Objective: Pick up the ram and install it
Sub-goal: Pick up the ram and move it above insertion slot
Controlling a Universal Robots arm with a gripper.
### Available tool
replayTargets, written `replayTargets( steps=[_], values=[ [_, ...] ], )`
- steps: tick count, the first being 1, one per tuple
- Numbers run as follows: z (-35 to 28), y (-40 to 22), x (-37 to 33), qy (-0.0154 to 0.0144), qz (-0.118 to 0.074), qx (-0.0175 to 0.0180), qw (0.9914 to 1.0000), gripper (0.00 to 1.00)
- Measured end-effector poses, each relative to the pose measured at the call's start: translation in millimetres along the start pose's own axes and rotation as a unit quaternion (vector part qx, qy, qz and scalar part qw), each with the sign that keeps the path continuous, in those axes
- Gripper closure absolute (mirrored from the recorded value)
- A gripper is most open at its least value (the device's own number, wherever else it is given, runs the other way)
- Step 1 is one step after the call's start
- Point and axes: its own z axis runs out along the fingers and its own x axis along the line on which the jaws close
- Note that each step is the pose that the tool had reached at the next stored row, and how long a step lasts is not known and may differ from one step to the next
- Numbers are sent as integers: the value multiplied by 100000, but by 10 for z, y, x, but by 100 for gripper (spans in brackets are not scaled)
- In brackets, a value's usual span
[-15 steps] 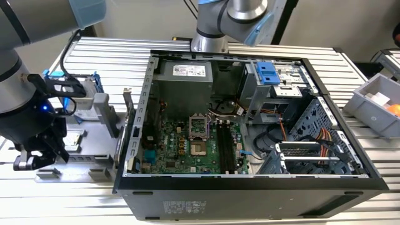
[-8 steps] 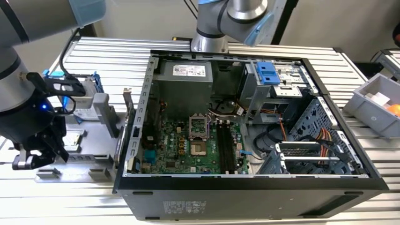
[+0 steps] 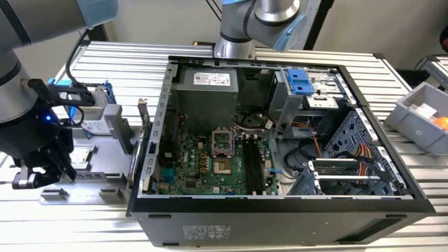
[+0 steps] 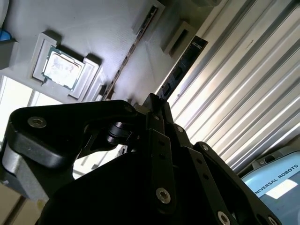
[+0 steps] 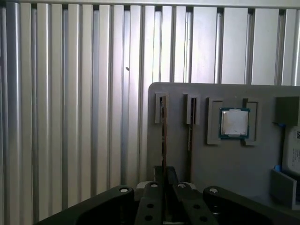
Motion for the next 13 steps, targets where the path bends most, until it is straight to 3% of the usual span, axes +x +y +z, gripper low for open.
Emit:
replayTargets(
  steps=[13],
  values=[
    [-59,1,0,-1,-64,1,100000,100]
  ],
)
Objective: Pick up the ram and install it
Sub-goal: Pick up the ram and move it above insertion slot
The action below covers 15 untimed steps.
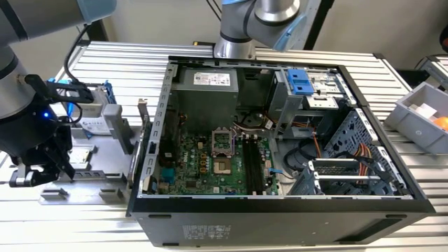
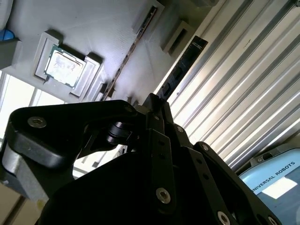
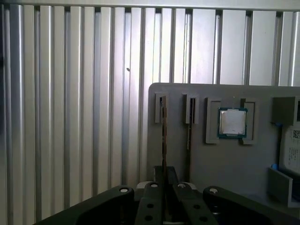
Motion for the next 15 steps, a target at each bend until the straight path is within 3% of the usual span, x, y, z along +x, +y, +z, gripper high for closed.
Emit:
replayTargets(
  steps=[15],
  values=[
    [-77,1,1,8,-75,-8,100000,100]
  ],
)
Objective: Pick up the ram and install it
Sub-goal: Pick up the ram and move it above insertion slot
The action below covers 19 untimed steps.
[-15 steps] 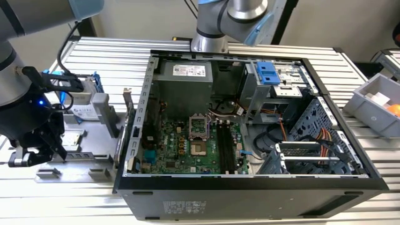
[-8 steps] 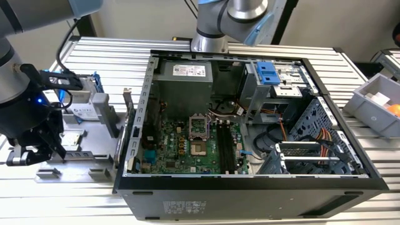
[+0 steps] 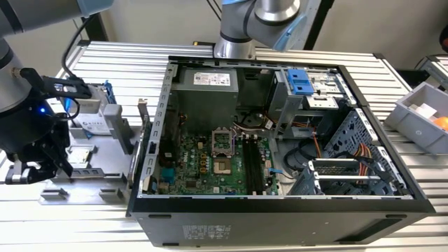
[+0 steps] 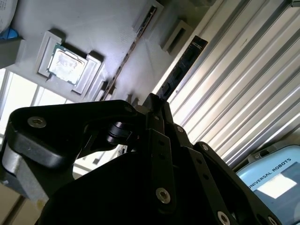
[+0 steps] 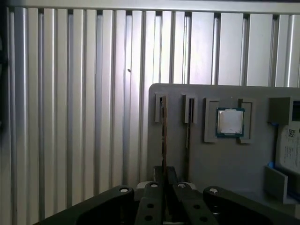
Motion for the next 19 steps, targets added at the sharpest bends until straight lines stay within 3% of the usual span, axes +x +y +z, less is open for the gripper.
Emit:
replayTargets(
  steps=[19],
  values=[
    [-100,1,1,-6,-95,8,100000,100]
  ],
)
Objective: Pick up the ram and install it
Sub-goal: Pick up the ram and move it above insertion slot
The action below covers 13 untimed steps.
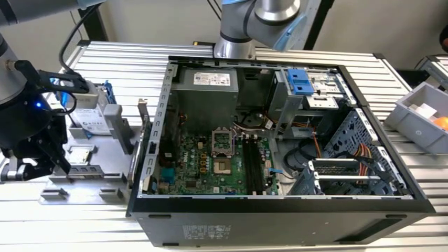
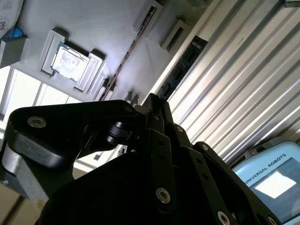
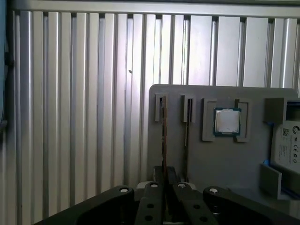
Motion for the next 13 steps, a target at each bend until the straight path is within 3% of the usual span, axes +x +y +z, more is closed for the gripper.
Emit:
replayTargets(
  steps=[13],
  values=[
    [-72,0,1,4,-56,-1,100000,100]
  ],
)
